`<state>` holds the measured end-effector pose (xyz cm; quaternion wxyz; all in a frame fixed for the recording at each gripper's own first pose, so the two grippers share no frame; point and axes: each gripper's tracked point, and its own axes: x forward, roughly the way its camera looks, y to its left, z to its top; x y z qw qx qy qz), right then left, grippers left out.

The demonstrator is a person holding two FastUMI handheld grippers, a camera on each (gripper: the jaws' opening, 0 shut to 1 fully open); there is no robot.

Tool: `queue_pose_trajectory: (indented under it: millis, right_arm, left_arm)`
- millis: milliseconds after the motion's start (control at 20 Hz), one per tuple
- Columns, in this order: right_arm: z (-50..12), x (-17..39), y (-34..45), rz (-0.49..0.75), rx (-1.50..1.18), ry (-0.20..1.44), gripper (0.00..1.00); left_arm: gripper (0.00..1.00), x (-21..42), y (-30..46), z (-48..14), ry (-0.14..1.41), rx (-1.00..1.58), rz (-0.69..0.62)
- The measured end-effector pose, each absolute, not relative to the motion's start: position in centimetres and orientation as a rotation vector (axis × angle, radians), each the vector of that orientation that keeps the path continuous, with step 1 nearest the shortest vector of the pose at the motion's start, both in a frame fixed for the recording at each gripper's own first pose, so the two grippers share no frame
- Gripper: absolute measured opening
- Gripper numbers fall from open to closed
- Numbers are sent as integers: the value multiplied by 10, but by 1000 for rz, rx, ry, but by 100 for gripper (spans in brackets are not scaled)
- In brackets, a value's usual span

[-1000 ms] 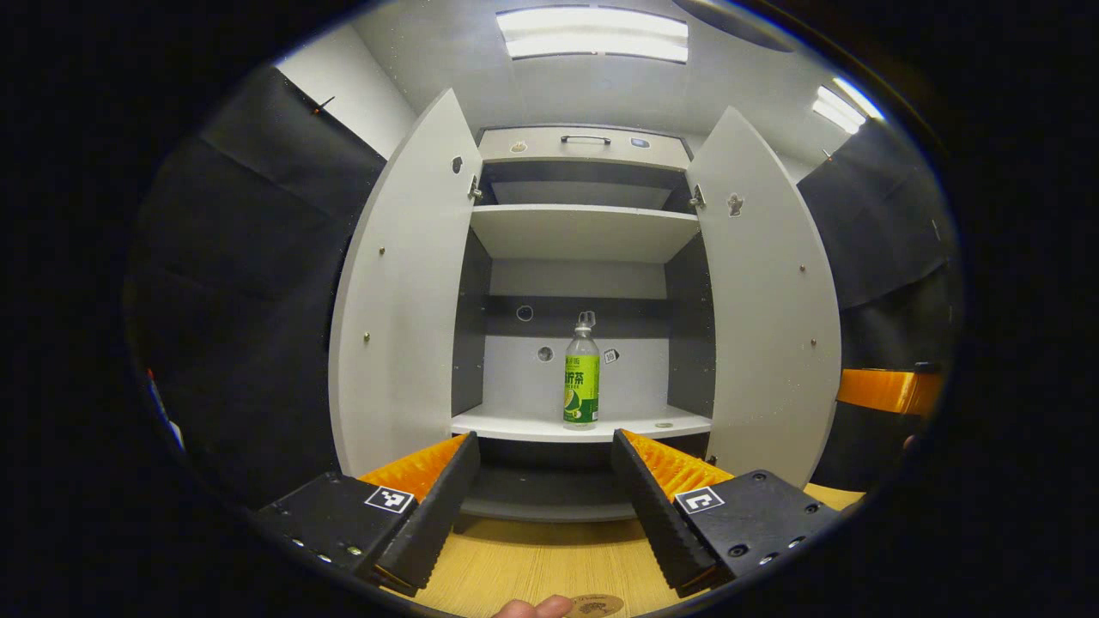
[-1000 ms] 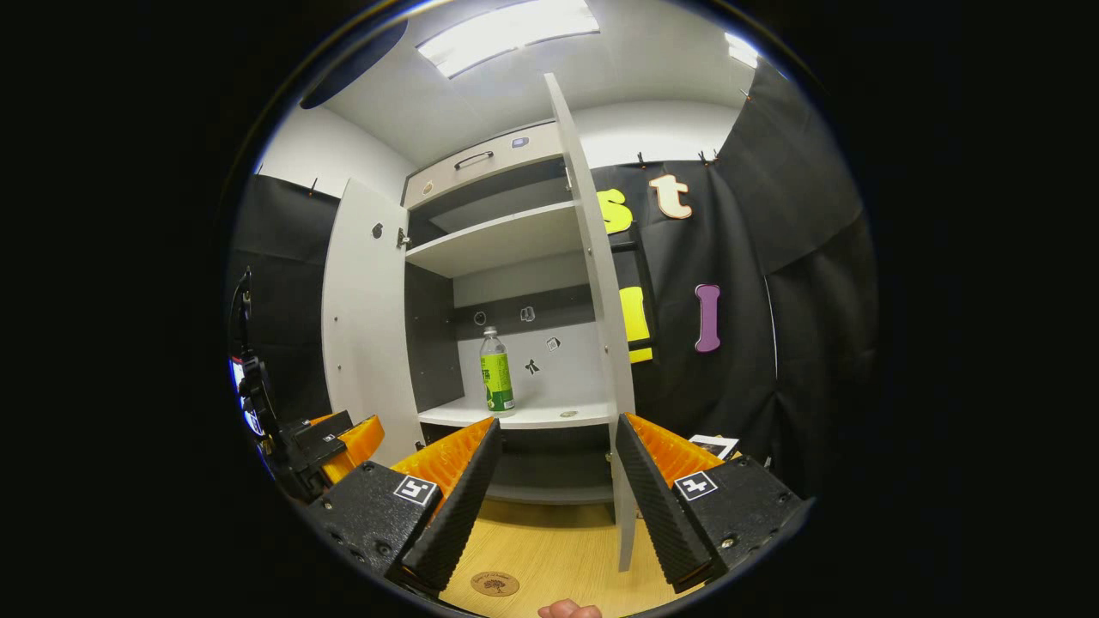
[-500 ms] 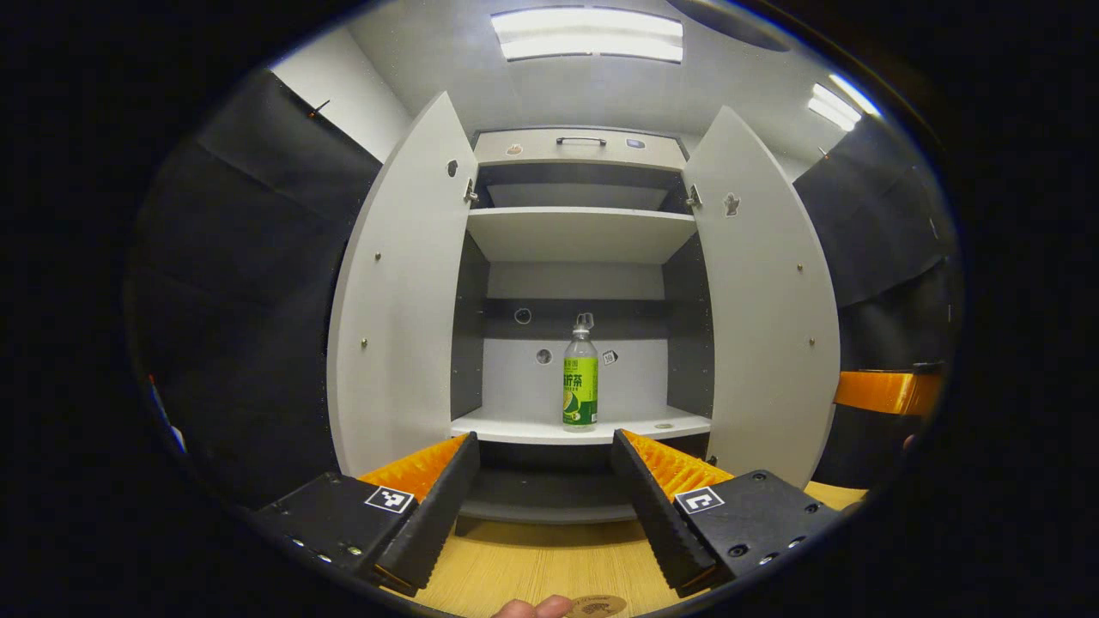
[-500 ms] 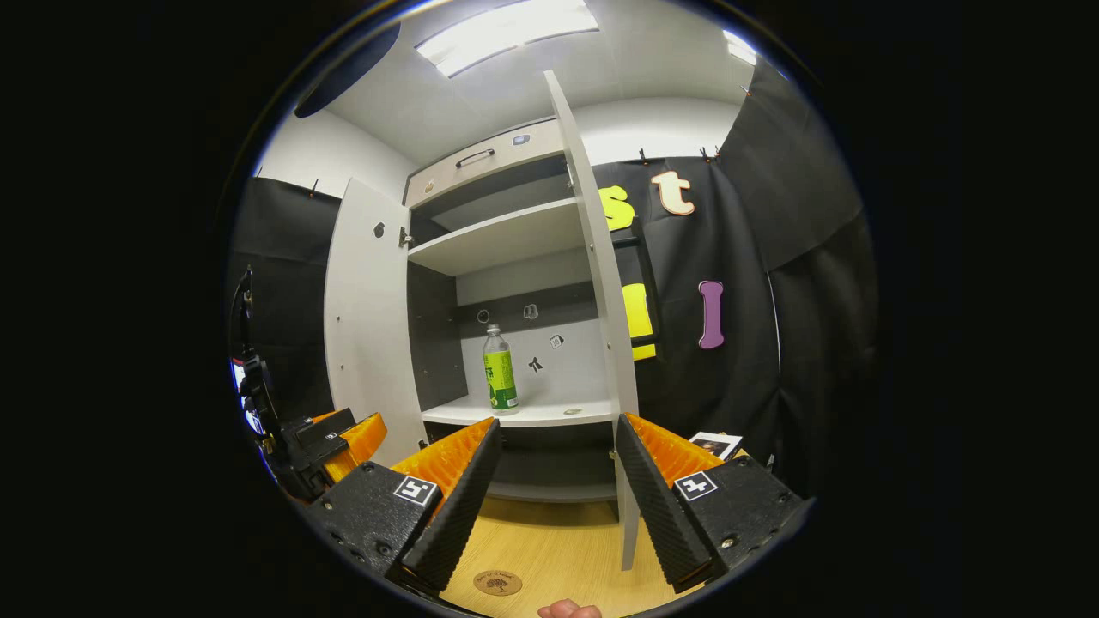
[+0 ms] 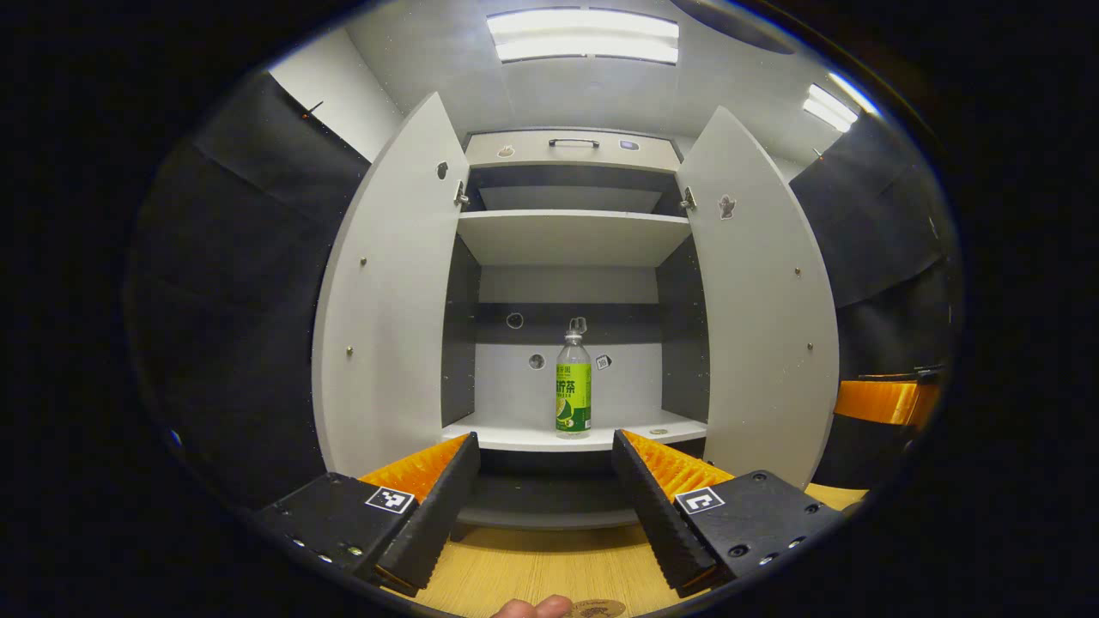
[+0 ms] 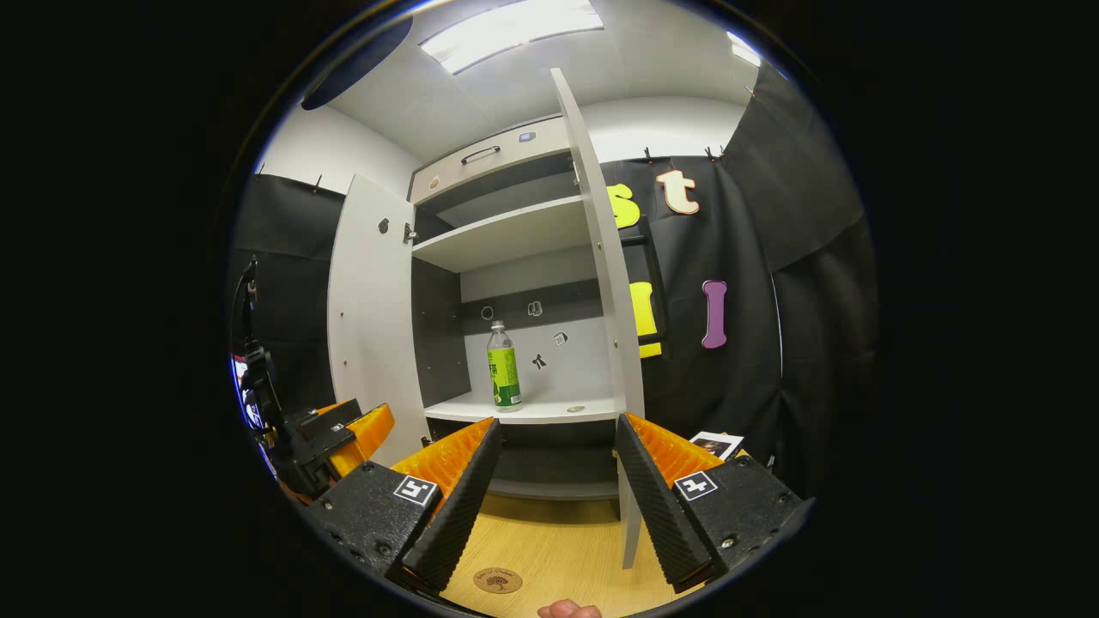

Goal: Grasp the bottle in the cabinet with the left hand and place it on the coaster, then close the right door with the right hand and the left door with the left hand.

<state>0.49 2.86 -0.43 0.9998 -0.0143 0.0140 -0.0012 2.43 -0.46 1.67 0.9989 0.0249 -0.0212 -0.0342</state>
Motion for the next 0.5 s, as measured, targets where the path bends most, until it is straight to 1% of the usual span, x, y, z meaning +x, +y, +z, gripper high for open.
queue_pose_trajectory:
  millis: [100,300,350,400,500]
  right_arm:
    - [-5,5,30,-4,-26,29,82]
    - [-5,2,29,-17,-18,24,82]
    - [-5,1,29,-22,-17,24,82]
    - [-5,0,27,-28,-18,24,83]
    - [-2,-1,22,-48,-27,18,82]
  left_arm:
    - [94,38,-12,13,-13,40,-88]
    - [94,74,-34,19,-23,12,-155]
    - [99,85,-38,22,-29,8,-165]
    - [95,96,-40,25,-34,-1,-171]
    - [94,118,-46,31,-36,-23,-193]
